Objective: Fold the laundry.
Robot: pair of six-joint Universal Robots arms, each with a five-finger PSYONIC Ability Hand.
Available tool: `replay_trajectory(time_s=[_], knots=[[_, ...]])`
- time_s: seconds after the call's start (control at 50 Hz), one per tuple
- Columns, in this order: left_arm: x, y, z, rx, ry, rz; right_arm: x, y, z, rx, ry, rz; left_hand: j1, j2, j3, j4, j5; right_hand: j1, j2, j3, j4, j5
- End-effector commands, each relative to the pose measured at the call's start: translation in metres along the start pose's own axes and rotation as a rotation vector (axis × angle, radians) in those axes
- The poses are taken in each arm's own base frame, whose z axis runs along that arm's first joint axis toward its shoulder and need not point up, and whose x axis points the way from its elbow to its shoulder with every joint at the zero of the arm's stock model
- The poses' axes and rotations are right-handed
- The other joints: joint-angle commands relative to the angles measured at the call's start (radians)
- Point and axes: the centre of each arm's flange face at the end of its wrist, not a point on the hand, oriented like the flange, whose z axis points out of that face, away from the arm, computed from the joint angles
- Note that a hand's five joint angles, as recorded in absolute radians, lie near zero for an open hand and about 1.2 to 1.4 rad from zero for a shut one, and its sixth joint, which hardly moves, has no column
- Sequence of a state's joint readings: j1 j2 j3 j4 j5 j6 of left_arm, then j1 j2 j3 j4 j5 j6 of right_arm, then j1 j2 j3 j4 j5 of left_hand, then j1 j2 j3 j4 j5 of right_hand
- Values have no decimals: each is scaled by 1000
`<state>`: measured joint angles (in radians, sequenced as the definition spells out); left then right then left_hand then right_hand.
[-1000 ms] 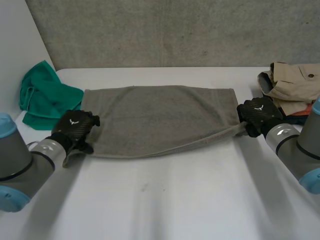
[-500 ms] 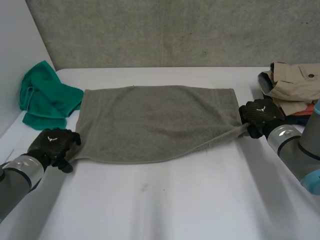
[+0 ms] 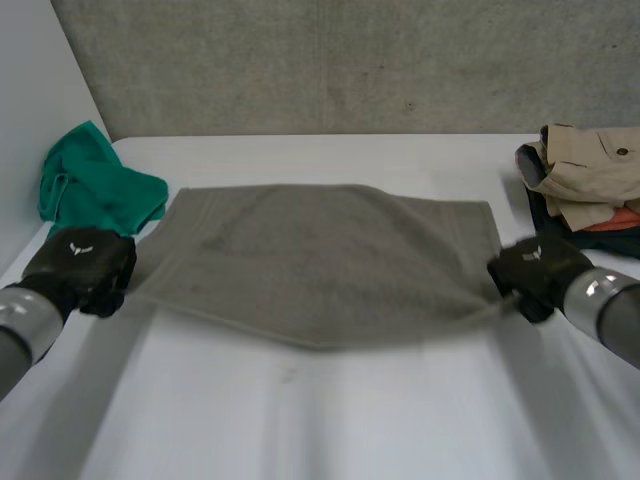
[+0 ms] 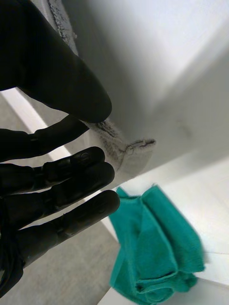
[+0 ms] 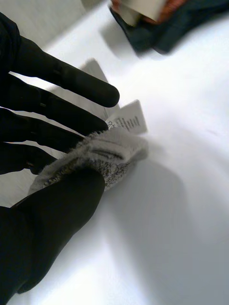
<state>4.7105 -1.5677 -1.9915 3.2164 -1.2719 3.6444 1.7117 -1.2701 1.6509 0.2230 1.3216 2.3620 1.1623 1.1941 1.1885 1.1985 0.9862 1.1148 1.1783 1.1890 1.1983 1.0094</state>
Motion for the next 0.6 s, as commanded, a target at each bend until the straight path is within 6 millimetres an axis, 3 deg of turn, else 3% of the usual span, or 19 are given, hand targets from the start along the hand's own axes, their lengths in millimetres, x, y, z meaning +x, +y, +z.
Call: replay_trajectory(time_s=[0.02,0.06,0.1,0.18,0.26,0.36,0.44,0.6], knots=[[20,14,-66,-308,167,125,-6,31,-58,-292,-137,-176,234,202,208,198,236,281,218,207,198,212],[24,21,-81,-394,228,165,-4,33,-66,-315,-140,-195,234,202,208,198,236,281,218,207,198,212],[22,21,-83,-399,229,194,1,31,-68,-289,-119,-208,234,202,208,198,236,281,218,207,198,212],[13,18,-73,-330,166,241,5,28,-63,-245,-82,-212,234,202,208,198,236,281,218,207,198,212],[2,9,-49,-204,74,268,11,26,-51,-202,-36,-179,234,202,208,198,236,281,218,207,198,212],[14,-15,0,-4,87,268,23,31,-5,-154,30,-80,234,202,208,198,236,281,218,207,198,212],[31,-32,35,104,111,279,27,18,19,-83,99,-82,234,202,208,198,236,281,218,207,198,212],[25,-35,115,113,-44,291,44,1,62,-4,272,-132,234,202,208,198,236,281,218,207,198,212]])
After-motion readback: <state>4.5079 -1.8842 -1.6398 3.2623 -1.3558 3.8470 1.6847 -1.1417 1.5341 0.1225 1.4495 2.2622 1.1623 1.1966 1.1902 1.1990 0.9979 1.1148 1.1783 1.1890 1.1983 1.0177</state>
